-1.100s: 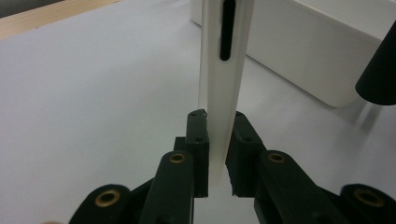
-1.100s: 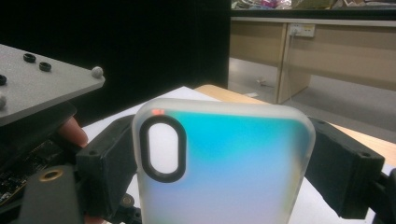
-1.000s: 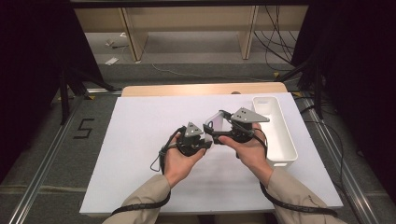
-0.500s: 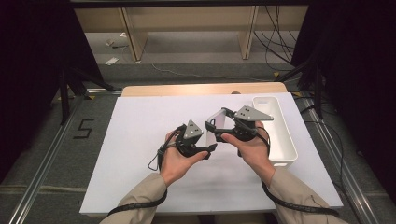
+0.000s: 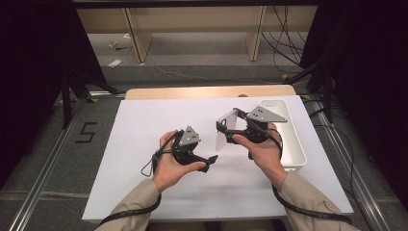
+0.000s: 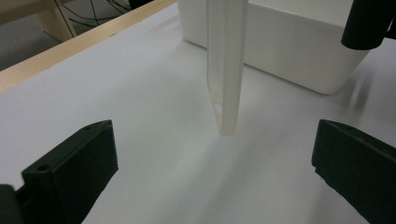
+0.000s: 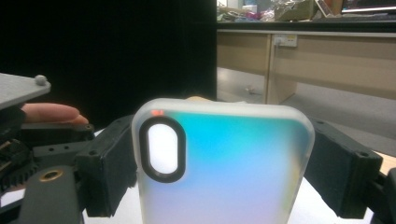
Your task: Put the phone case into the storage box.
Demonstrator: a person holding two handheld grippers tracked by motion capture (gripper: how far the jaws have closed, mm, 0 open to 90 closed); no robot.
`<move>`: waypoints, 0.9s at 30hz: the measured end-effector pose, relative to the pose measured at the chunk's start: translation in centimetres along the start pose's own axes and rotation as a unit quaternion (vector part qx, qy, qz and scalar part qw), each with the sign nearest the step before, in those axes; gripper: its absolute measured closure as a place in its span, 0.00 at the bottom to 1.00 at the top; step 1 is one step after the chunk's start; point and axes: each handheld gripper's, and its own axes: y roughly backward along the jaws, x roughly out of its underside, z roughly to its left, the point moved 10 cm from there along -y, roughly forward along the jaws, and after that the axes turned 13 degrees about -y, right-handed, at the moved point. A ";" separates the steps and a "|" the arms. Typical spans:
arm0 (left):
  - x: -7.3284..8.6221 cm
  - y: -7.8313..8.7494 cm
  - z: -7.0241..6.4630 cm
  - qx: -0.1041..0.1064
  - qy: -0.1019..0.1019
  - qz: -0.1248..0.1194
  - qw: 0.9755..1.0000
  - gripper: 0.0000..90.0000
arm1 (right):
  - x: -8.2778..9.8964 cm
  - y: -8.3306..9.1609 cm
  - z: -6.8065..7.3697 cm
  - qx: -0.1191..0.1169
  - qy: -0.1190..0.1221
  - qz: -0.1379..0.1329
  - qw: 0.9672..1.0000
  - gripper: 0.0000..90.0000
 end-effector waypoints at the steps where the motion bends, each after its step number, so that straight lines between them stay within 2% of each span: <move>1: 0.0 0.2 0.1 0.000 0.000 -0.004 1.000 0.00 | -0.1 0.0 -0.1 0.001 0.000 -0.001 1.000 0.20; 8: 0.5 1.7 0.7 0.000 -0.003 -0.019 1.000 0.00 | -0.4 0.3 -0.6 0.007 -0.001 -0.005 1.000 0.20; 27: 2.9 3.9 2.0 -0.010 0.002 -0.015 1.000 0.00 | -1.5 1.0 -1.5 0.018 -0.007 -0.019 1.000 0.20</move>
